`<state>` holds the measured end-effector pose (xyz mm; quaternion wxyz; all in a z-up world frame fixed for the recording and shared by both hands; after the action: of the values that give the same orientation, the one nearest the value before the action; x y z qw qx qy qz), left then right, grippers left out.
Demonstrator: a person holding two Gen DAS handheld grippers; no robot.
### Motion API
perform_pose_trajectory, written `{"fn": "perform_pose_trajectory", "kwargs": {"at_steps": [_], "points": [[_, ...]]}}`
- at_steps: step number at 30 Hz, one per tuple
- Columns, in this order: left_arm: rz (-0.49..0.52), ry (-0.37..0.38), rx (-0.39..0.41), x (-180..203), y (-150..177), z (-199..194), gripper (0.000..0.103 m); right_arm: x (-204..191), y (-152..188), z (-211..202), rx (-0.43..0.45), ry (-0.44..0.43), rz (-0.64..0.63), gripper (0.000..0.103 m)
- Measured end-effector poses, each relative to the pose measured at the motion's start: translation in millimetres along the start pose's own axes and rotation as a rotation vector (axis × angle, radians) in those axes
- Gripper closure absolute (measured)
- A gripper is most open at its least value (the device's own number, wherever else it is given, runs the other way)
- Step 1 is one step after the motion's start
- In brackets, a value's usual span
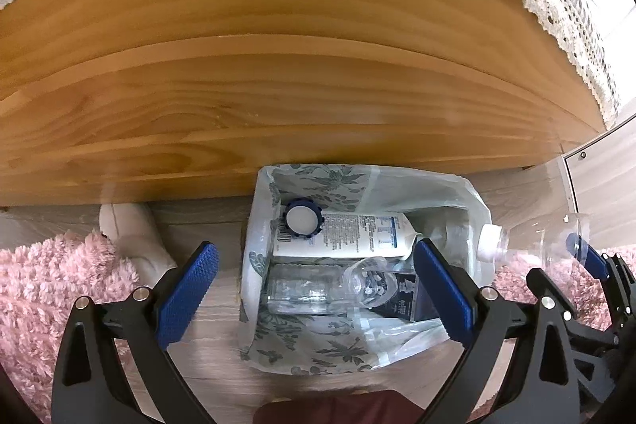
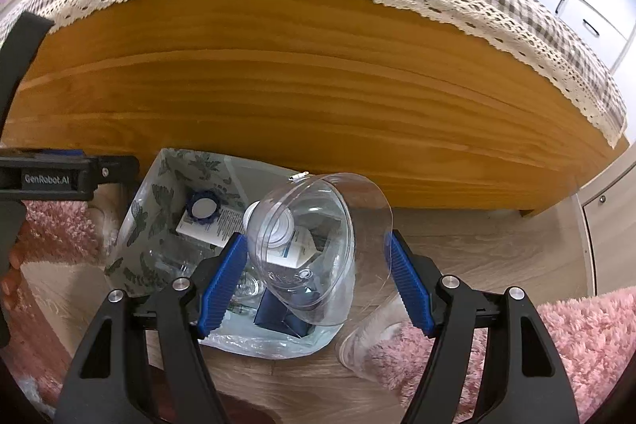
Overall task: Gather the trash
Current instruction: 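Open the left tool to drop the blue cap while the right tool lowers the cup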
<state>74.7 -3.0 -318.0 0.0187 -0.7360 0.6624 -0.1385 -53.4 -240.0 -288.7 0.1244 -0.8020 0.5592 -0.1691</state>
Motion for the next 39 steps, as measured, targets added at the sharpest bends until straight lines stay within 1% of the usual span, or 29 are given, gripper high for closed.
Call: {"fn": "perform_pose_trajectory", "kwargs": {"at_steps": [4, 11, 15, 18, 21, 24, 26, 33, 37, 39], "points": [[0.013, -0.055, -0.020, -2.4, 1.4, 2.7, 0.008, -9.5, 0.5, 6.3, -0.015, 0.002, -0.032, 0.034], [0.004, -0.093, -0.032, -10.9, 1.9, 4.9, 0.008, -25.5, -0.8, 18.1, -0.046, -0.002, -0.103, 0.034], [-0.011, -0.134, -0.043, -18.8, 1.9, 7.7, 0.008, -35.9, -0.3, 29.2, -0.076, 0.008, -0.149, 0.034], [-0.047, -0.114, -0.056, -27.1, 1.6, 8.8, 0.008, -42.9, 1.4, 40.2, -0.114, 0.021, -0.182, 0.034], [-0.078, -0.104, -0.044, -34.7, 0.2, 6.0, 0.008, -48.4, 1.6, 51.9, -0.146, 0.016, -0.197, 0.034], [-0.098, -0.114, -0.052, -39.6, 0.2, 8.3, 0.008, -56.4, 2.1, 67.8, -0.191, 0.022, -0.221, 0.034], [-0.099, -0.135, -0.069, -41.4, 0.7, 13.4, 0.008, -62.4, 3.0, 79.8, -0.228, 0.027, -0.244, 0.034], [-0.106, -0.192, -0.094, -52.2, 3.0, 23.7, 0.008, -83.6, 7.6, 113.0, -0.306, 0.071, -0.327, 0.034], [-0.127, -0.192, -0.111, -59.1, 3.9, 28.8, 0.008, -89.3, 10.2, 128.4, -0.341, 0.098, -0.353, 0.034], [-0.133, -0.183, -0.120, -60.4, 4.3, 30.8, 0.008, -89.7, 10.6, 134.0, -0.351, 0.109, -0.355, 0.032]]}}
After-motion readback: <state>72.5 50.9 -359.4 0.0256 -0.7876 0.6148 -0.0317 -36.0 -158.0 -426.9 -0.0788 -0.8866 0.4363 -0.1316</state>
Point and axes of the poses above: each gripper's, at about its wrist camera, not at the fingertips, and z roughly the way its jaws point, x to its right, y to its underside, the point moved 1 cm from there along z, roughly the way its jaws point, and after that the axes turned 7 degrees about -x, right-handed, at the moved point
